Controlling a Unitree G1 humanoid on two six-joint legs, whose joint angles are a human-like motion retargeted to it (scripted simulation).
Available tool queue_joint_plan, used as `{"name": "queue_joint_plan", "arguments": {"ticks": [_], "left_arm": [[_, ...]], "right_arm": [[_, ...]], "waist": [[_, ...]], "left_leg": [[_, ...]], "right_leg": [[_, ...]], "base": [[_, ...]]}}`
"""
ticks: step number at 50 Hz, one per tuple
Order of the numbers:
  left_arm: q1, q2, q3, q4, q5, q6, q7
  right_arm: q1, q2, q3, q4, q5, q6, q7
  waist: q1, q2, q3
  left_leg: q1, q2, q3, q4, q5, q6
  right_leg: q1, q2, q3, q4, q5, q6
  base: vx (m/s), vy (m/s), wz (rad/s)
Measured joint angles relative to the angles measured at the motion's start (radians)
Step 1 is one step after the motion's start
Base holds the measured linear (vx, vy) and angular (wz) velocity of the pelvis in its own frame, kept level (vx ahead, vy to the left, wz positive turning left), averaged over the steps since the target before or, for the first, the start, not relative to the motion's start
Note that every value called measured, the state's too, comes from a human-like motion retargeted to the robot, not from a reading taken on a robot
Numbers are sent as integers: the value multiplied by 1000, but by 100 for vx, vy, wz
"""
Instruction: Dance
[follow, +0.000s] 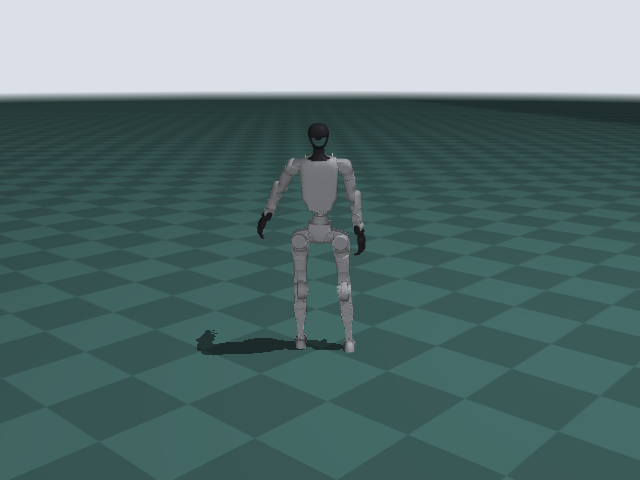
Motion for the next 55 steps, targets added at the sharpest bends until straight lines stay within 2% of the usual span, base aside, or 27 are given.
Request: {"name": "queue_joint_plan", "arguments": {"ticks": [7, 15, 21, 25, 27, 31, 33, 36, 40, 44, 48, 55], "left_arm": [[-175, 86, -128, -24, 139, -31, -3], [-226, 84, -182, 5, 201, -126, -6], [-187, 71, -177, 11, 235, -105, -28], [-171, 55, -153, 11, 177, -96, -20], [-174, 30, -131, 11, 103, -129, -16], [-199, -61, -101, 11, -60, -299, -78], [-214, -112, -99, 4, -109, -346, -131], [-218, -181, -100, -19, -111, -339, -223], [-196, -242, -122, -33, -47, -277, -336], [-139, -274, -135, -22, 15, -280, -284], [-54, -311, -80, 8, 27, -287, -201], [127, -320, -4, 11, -22, -193, -158]], "right_arm": [[-102, -16, 37, -80, 19, -45, -10], [-138, -54, 66, -41, 8, -85, -1], [-121, -88, 56, 16, 2, -70, -18], [-109, -96, 49, 25, 27, -79, -39], [-108, -89, 49, 23, 46, -94, -65], [-106, -40, 50, 6, 88, -147, -132], [-107, -9, 58, -4, 97, -171, -131], [-103, 41, 67, -26, 78, -179, -85], [-86, 93, 107, -48, 31, -186, 3], [-59, 115, 133, -40, 10, -184, 2], [-22, 123, 119, -13, 27, -186, 9], [39, 92, 81, 34, 46, -149, 31]], "waist": [[-15, 5, -12], [-21, 3, -17], [-16, 0, -14], [-11, -1, -15], [-10, -1, -17], [-7, 1, -19], [-7, -1, -19], [-7, -5, -18], [-10, -5, -18], [-15, -3, -18], [-14, -2, -15], [-9, -3, -9]], "left_leg": [[0, 6, 6, 1, 1, 1], [5, 6, 9, 1, 3, 3], [11, 2, 7, 3, 5, 5], [10, 1, 6, 4, 6, 6], [8, 1, 5, 4, 8, 6], [9, 3, 4, 3, 12, 5], [10, 1, 0, 3, 13, 5], [8, -1, -7, 3, 14, 4], [5, 0, -12, 5, 15, 2], [4, 3, -9, 2, 16, 3], [4, 4, -9, 2, 15, 3], [-1, 1, -14, 1, 14, 2]], "right_leg": [[-7, 5, 12, -1, 6, 0], [-3, 5, 13, -1, 7, 0], [5, 2, 8, -3, 6, -1], [7, 0, 6, -3, 5, 0], [6, 0, 4, -3, 5, 0], [12, 0, 0, -3, 4, 1], [15, -1, -5, -3, 2, 1], [17, -3, -10, -2, 0, 1], [16, -2, -9, -1, -3, 1], [12, 0, -7, 0, -4, 3], [11, 0, -6, 0, -5, 5], [6, -2, -8, 0, -7, 7]], "base": [[0, 0, -3], [0, 0, 0], [0, 0, 0], [0, 0, 0], [0, 0, 0], [0, 0, 0], [0, 0, 0], [0, 0, 0], [0, 0, 0], [0, 0, 0], [0, 0, 0], [0, 0, 0]]}}
